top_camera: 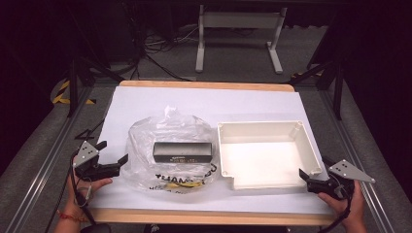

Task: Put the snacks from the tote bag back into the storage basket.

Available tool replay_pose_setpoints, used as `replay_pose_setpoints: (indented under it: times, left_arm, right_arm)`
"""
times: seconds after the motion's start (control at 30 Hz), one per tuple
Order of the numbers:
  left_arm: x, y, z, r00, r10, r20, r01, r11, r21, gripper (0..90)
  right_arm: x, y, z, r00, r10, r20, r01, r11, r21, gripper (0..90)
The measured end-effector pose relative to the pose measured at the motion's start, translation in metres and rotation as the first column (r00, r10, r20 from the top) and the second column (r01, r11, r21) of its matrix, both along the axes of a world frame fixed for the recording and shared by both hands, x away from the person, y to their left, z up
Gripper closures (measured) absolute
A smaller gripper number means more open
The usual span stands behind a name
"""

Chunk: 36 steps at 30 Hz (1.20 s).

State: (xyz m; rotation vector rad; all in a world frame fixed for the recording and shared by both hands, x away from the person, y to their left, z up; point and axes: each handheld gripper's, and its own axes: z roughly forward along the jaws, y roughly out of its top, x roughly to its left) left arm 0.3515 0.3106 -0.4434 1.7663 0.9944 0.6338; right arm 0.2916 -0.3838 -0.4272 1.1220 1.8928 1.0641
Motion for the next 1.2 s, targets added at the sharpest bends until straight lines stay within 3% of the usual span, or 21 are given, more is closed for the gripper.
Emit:
replay_pose_setpoints:
  times: [0.17, 0.27, 0.57, 0.87, 0.97, 1.2]
  left_arm:
    - [-0.001, 0.002, 0.0, 1.0, -0.004, 0.001, 0.004, 1.0, -0.005, 5.4]
    - [-0.003, 0.002, 0.0, 0.9999, -0.008, 0.011, 0.008, 1.0, 0.005, 5.3]
    - [-0.004, 0.002, 0.0, 0.9998, -0.015, 0.013, 0.015, 0.9999, 0.003, 5.1]
    - [-0.005, 0.0, 0.0, 0.9999, -0.013, 0.007, 0.013, 0.9997, 0.021, 5.1]
    - [-0.004, 0.001, 0.0, 0.9999, -0.012, 0.01, 0.012, 0.9998, 0.018, 5.1]
    - [-0.004, 0.0, -0.001, 0.9997, -0.023, 0.005, 0.023, 0.9997, 0.013, 4.9]
  right_arm:
    - [-0.001, 0.0, 0.003, 0.9997, 0.006, 0.022, -0.006, 0.9999, -0.012, 6.4]
    - [-0.002, -0.001, 0.007, 0.9991, -0.001, 0.041, 0.0, 1.0, 0.007, 6.4]
    - [0.002, -0.002, 0.01, 0.9994, -0.001, 0.036, 0.002, 0.9999, -0.013, 6.4]
    - [0.005, 0.008, 0.024, 0.998, 0.038, 0.05, -0.036, 0.999, -0.024, 9.2]
    - [0.005, 0.013, 0.03, 0.9964, 0.076, 0.039, -0.074, 0.9964, -0.04, 17.4]
    - [0.008, 0.025, 0.046, 0.991, 0.129, 0.037, -0.127, 0.991, -0.043, 18.4]
